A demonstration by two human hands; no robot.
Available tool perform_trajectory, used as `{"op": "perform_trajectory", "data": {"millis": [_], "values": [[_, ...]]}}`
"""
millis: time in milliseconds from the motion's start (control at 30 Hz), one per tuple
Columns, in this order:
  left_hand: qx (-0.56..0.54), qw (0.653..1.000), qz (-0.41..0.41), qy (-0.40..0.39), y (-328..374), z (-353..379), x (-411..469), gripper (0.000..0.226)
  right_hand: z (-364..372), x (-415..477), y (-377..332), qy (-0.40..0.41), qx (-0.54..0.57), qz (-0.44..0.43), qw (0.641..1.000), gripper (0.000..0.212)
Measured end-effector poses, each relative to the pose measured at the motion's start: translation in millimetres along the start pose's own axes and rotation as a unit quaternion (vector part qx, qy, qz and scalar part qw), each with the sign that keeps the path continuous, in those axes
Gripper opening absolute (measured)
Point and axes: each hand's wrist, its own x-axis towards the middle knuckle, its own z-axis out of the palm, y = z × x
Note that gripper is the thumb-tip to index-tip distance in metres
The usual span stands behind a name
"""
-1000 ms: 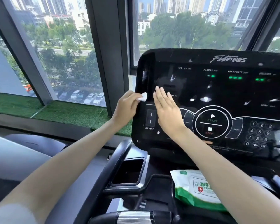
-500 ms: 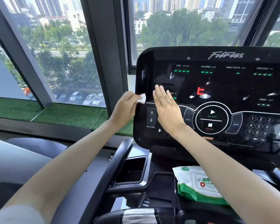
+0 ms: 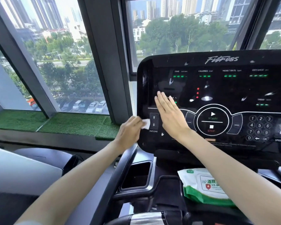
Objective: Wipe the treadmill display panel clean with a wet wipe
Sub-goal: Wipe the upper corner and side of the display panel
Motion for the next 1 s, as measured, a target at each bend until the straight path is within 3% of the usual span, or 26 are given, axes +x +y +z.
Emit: {"op": "perform_trajectory", "data": {"millis": [100,267,333,400,467,633,700,867,933,1000], "values": [[-0.018,1.0,-0.014,0.004,-1,2,-1,0.02,4,-24,-7,-0.009,-0.007,-0.003,1.0,0.074],[-0.008,0.987,-0.13,0.099,2,-6,46,0.02,21,-50,-27,0.017,0.023,0.019,0.999,0.065],[0.007,0.99,-0.114,0.083,6,0,35,0.022,22,-52,-28,0.009,0.026,0.028,0.999,0.068],[0.013,0.998,-0.05,0.035,10,3,15,0.026,21,-51,-24,0.004,0.022,0.034,0.999,0.062],[0.01,1.0,-0.007,0.003,4,0,15,0.027,18,-49,-22,-0.011,0.021,0.039,0.999,0.068],[-0.014,0.992,-0.103,0.076,-1,-12,60,0.02,17,-45,-25,-0.038,0.024,0.055,0.997,0.076],[-0.014,0.993,-0.092,0.071,-2,-5,45,0.022,18,-46,-24,-0.036,0.015,0.052,0.998,0.074],[-0.015,0.997,0.039,-0.058,2,5,-14,0.029,25,-50,-22,-0.006,0.015,0.04,0.999,0.069],[-0.035,0.998,-0.003,-0.054,-1,1,1,0.025,25,-49,-26,-0.003,0.021,0.048,0.999,0.066],[-0.053,0.996,-0.071,0.011,-4,-1,18,0.019,25,-48,-30,-0.006,0.024,0.056,0.998,0.067]]}}
